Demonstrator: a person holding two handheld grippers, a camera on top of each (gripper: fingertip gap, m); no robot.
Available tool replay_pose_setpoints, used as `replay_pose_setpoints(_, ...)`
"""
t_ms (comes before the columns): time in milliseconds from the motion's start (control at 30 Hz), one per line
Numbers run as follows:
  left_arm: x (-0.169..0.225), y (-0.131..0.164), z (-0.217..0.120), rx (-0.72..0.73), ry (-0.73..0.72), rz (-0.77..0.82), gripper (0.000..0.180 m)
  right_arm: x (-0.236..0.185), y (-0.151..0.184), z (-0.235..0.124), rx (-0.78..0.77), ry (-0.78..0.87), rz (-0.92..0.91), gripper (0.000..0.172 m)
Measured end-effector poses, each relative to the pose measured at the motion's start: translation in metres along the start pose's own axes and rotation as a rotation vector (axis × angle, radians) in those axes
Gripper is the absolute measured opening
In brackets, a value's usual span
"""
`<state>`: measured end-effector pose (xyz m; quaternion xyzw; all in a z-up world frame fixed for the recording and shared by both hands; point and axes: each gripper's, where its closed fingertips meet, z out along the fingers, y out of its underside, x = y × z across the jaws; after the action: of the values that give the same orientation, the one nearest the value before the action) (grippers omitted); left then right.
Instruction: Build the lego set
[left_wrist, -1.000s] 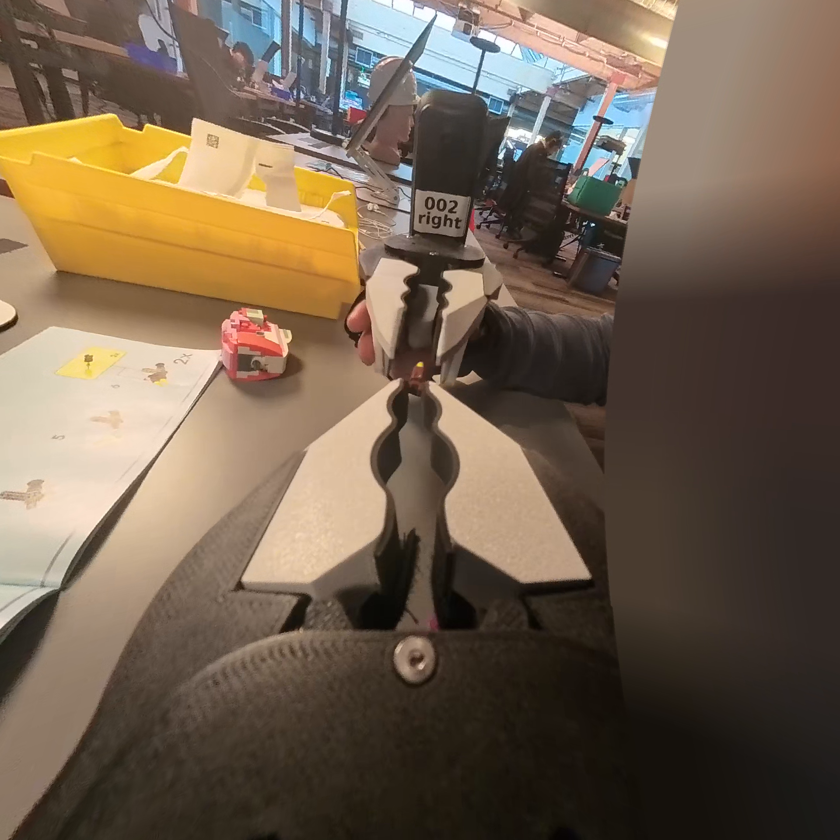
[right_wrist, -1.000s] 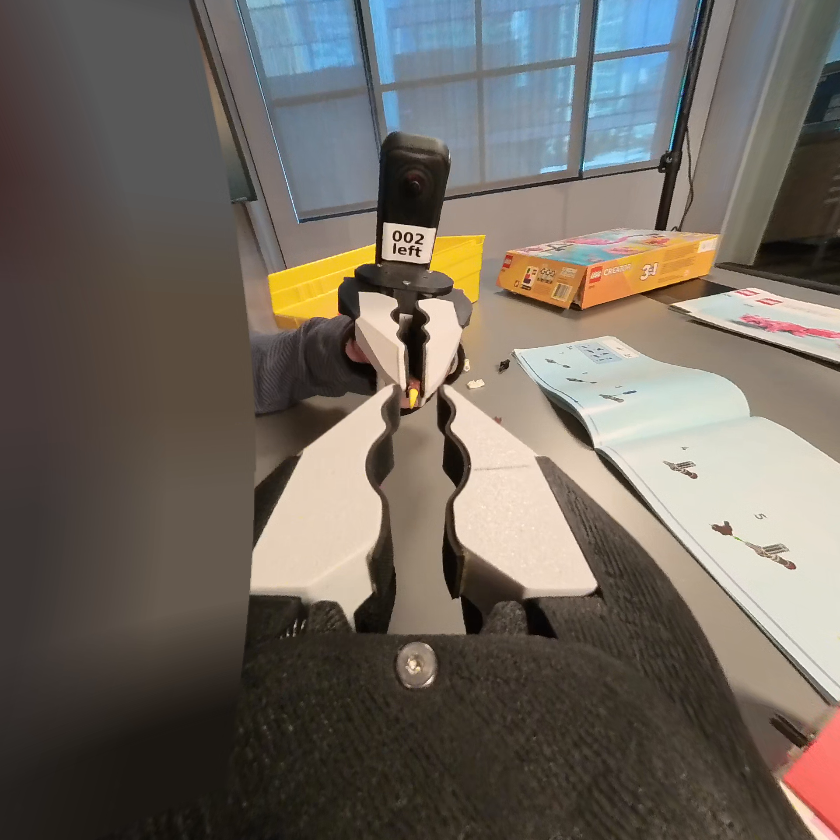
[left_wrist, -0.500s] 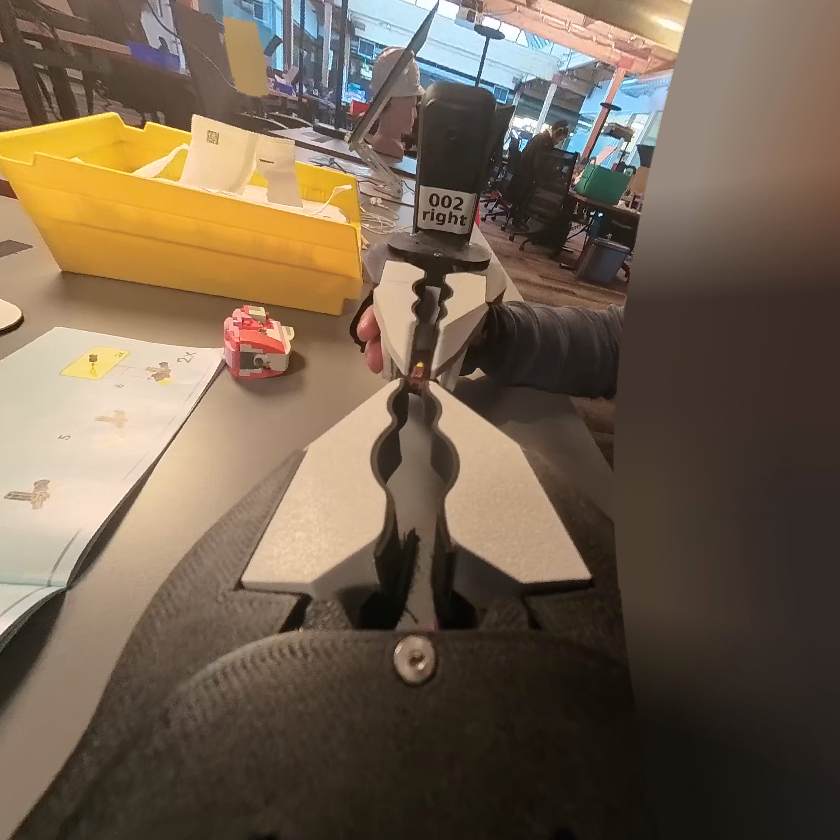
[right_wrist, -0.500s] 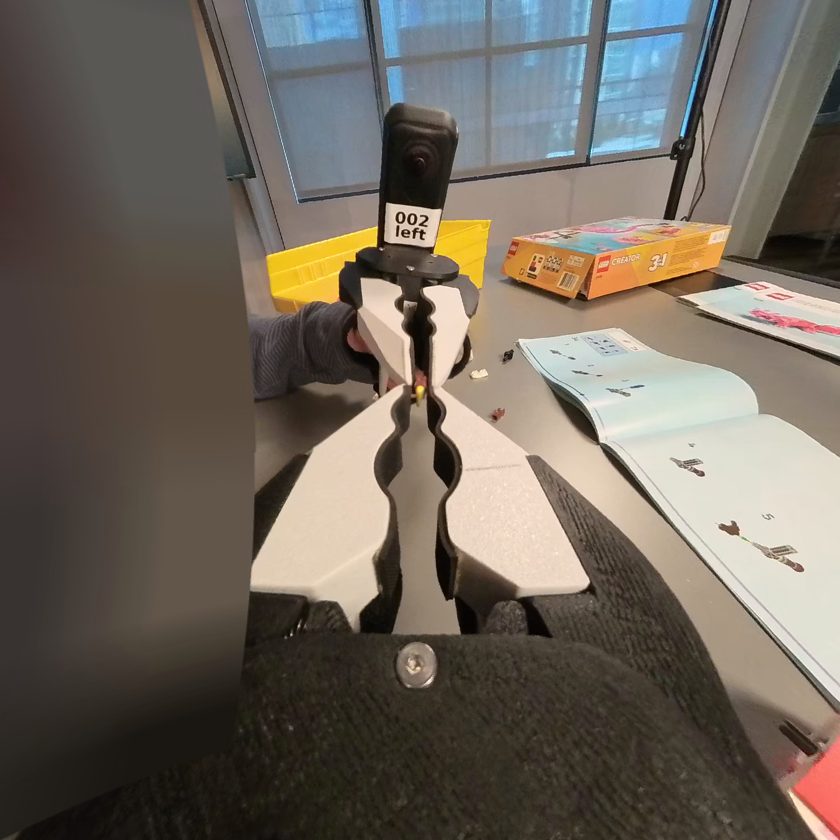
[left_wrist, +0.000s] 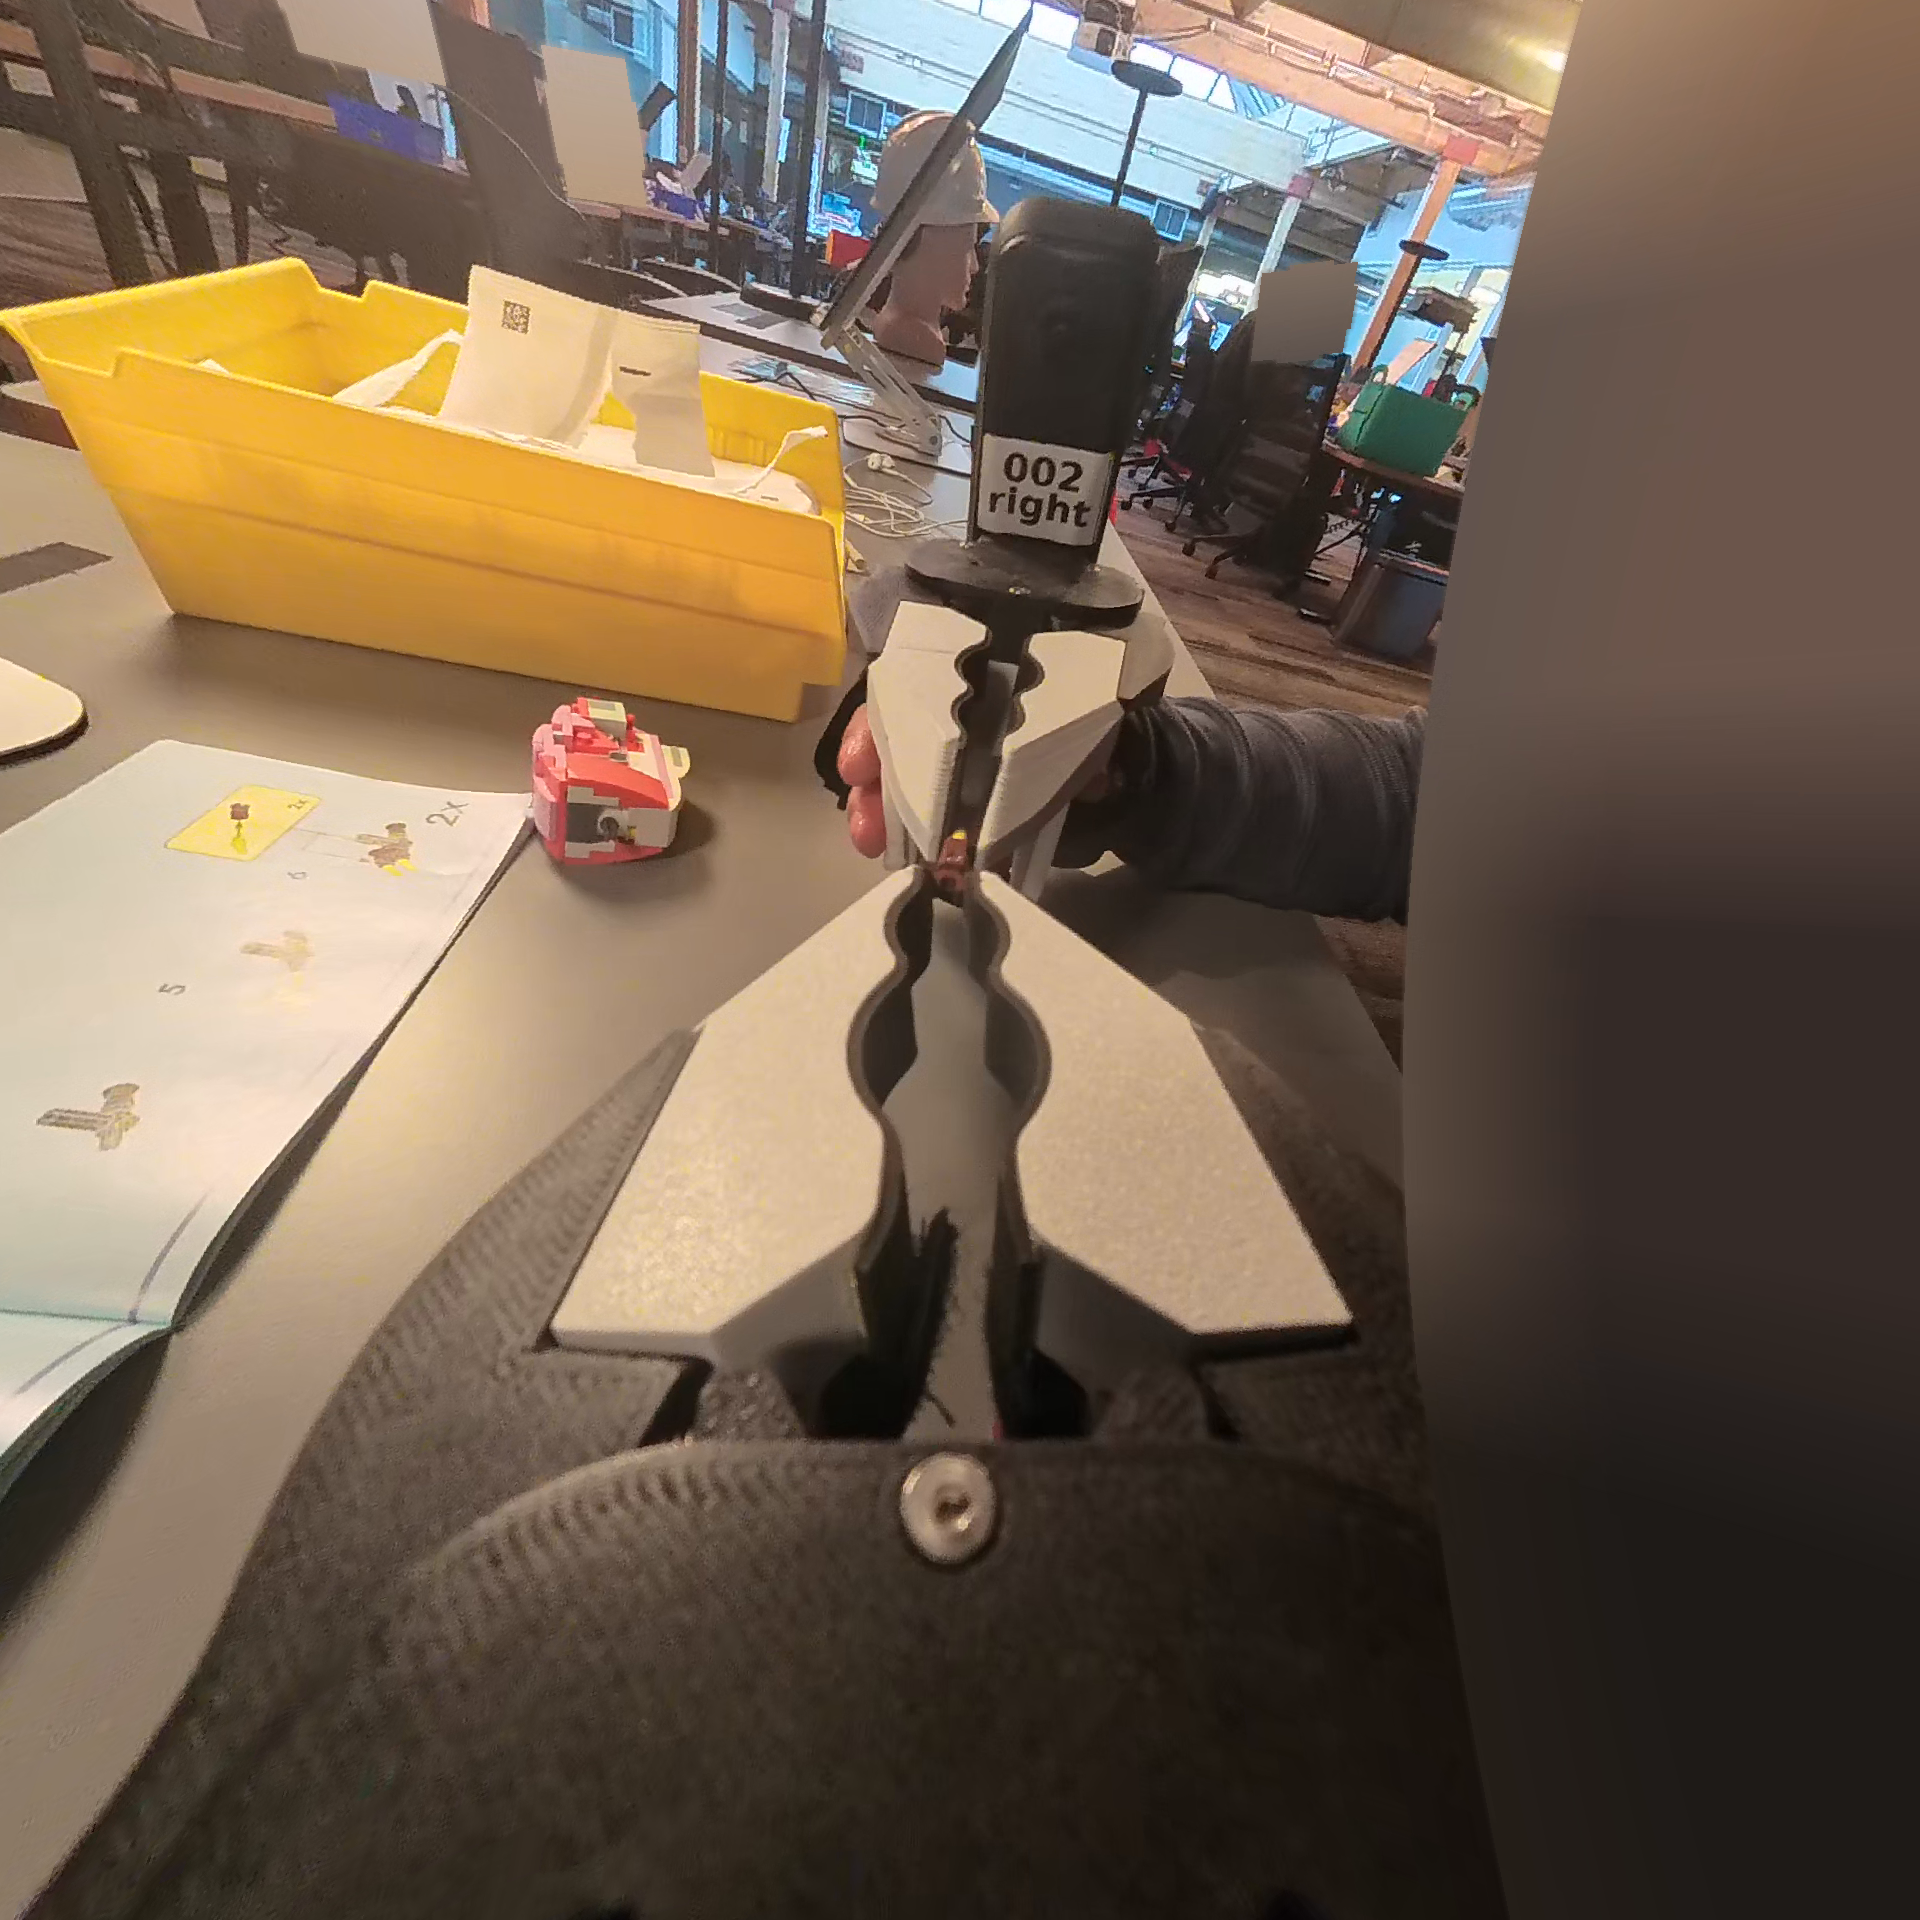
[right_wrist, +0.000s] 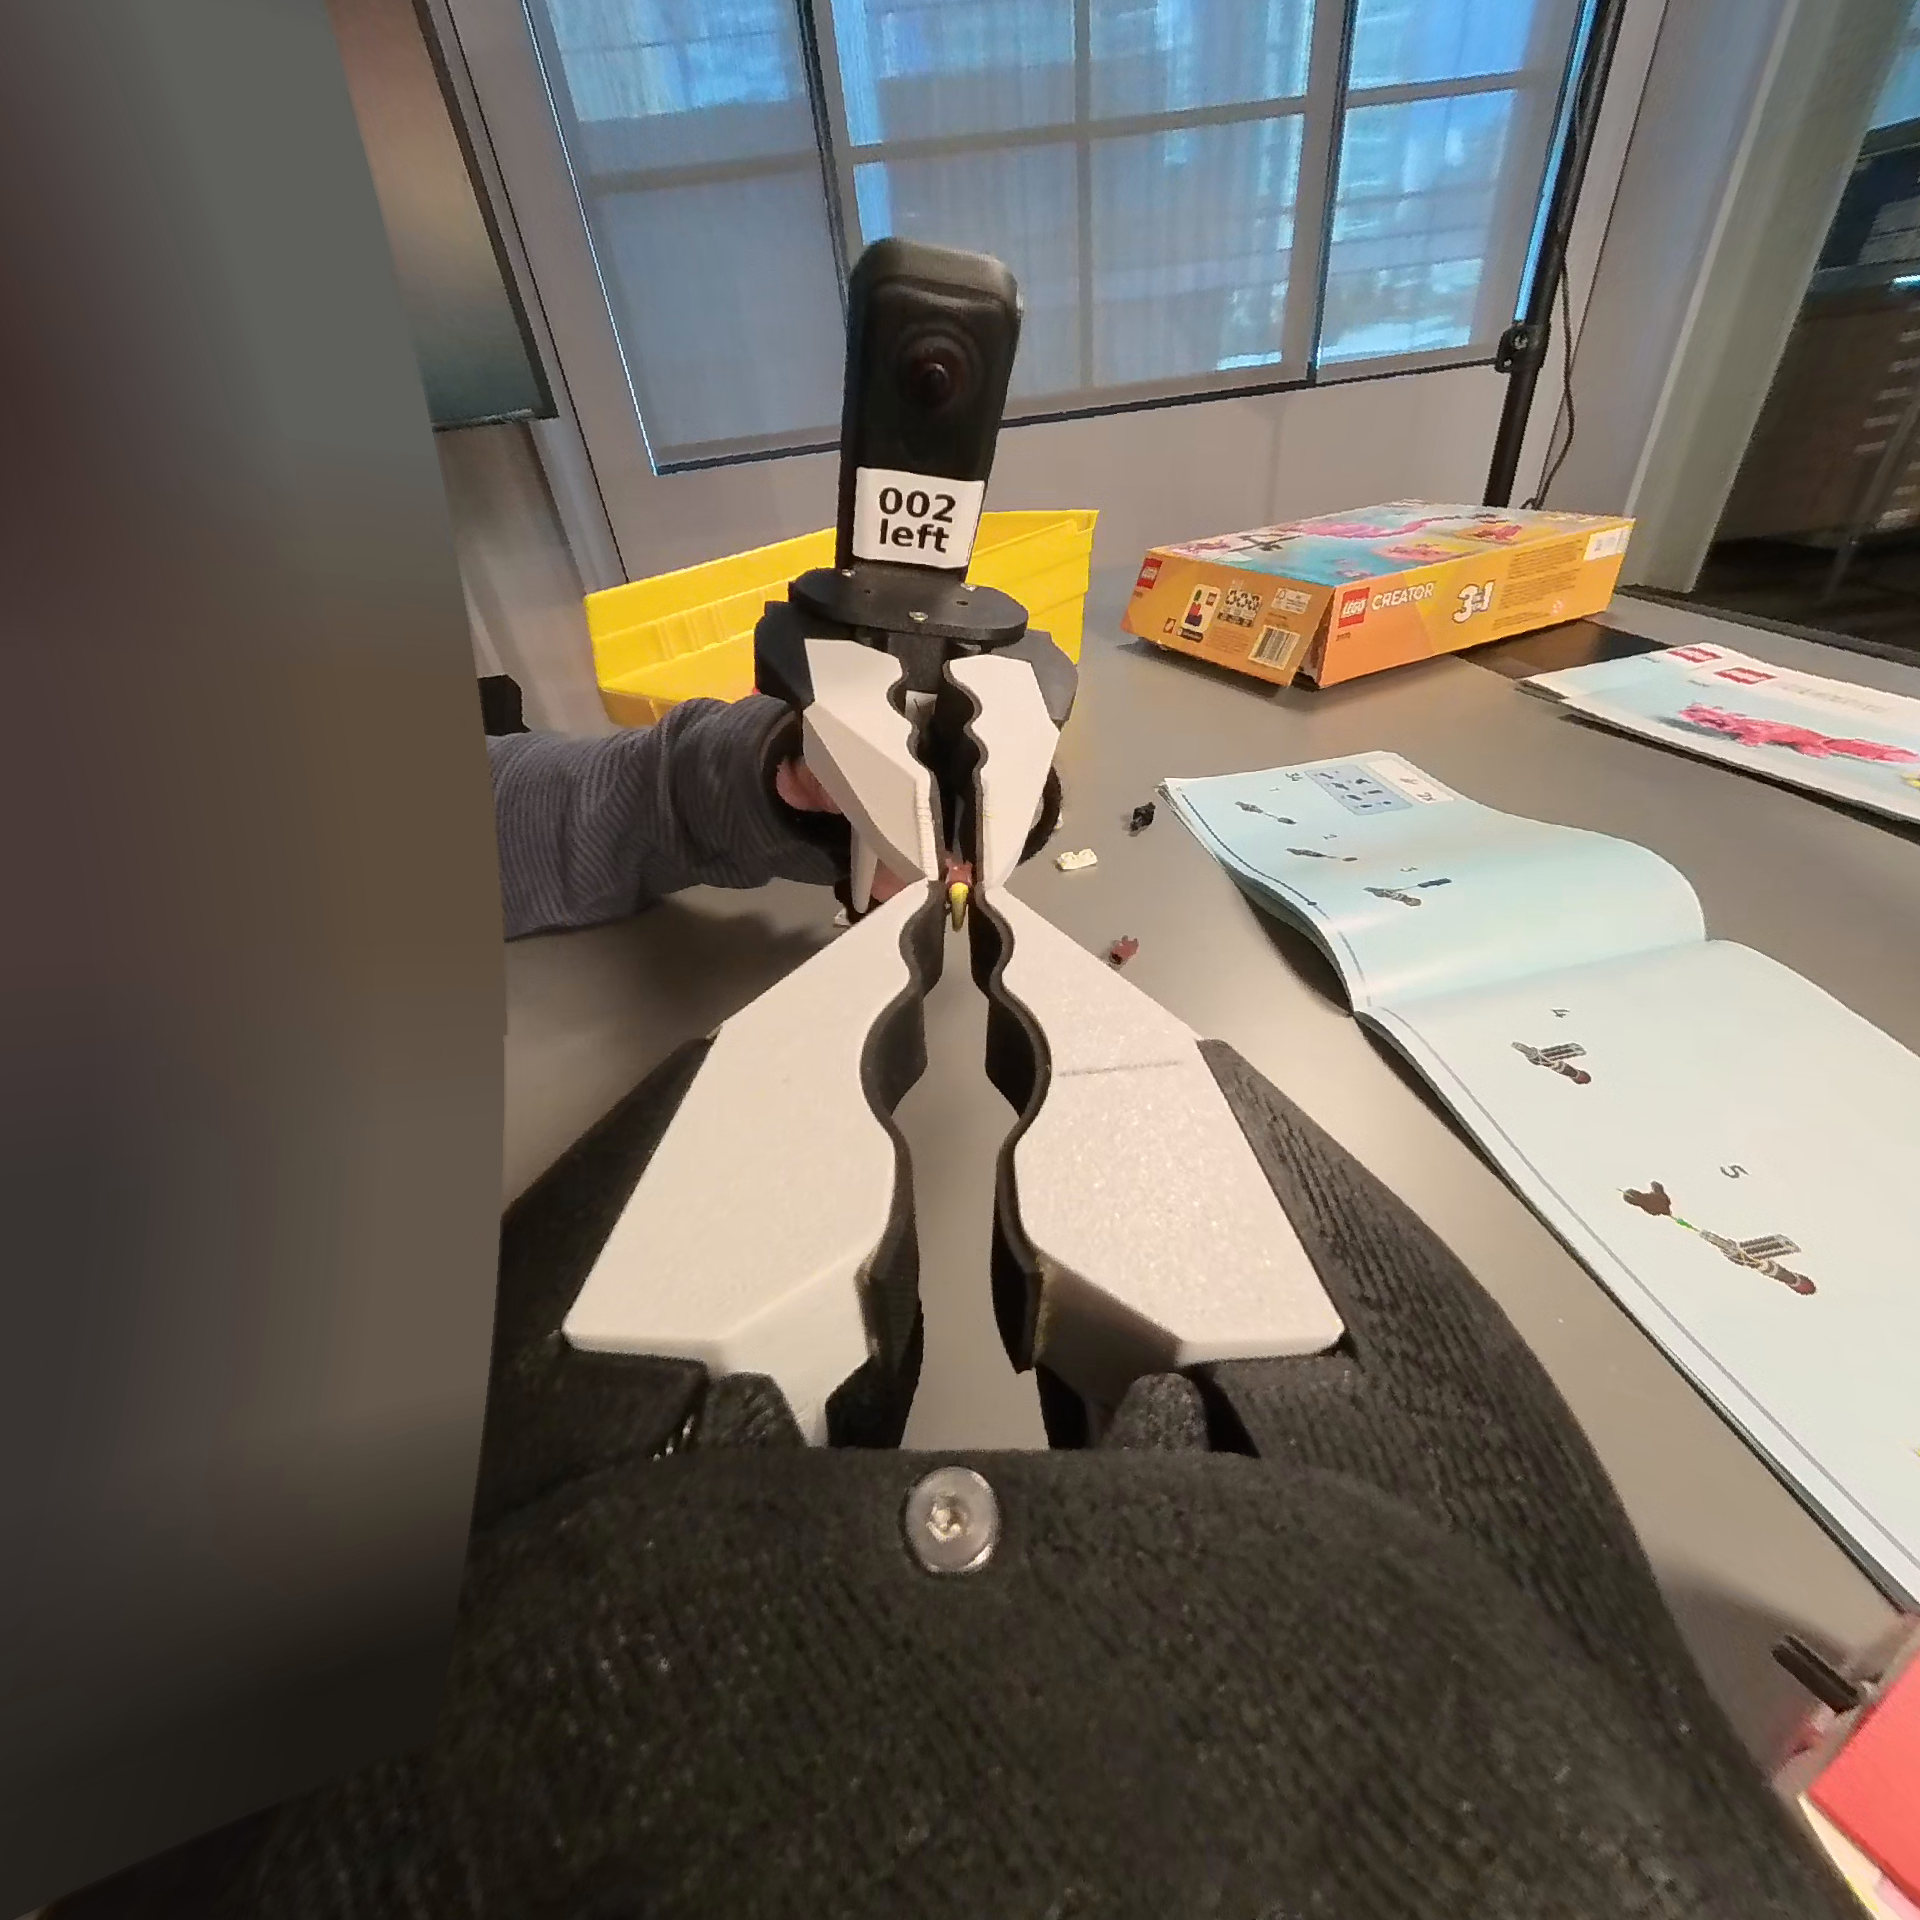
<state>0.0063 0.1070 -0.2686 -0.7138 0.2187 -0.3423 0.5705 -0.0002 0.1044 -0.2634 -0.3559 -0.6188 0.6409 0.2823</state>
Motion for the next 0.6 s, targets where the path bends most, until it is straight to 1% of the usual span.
replay_pose_setpoints(467,0.0029,0.0004,0.0016,-0.004,0.006,0.013,0.004,-0.0021,0.0012,0.0007,-0.007,-0.001,-0.033,0.004)
replay_pose_setpoints(600,0.0066,-0.0021,0.0022,0.019,0.042,-0.057,0.005,-0.0050,-0.0005,-0.0007,-0.012,0.006,-0.123,0.003)
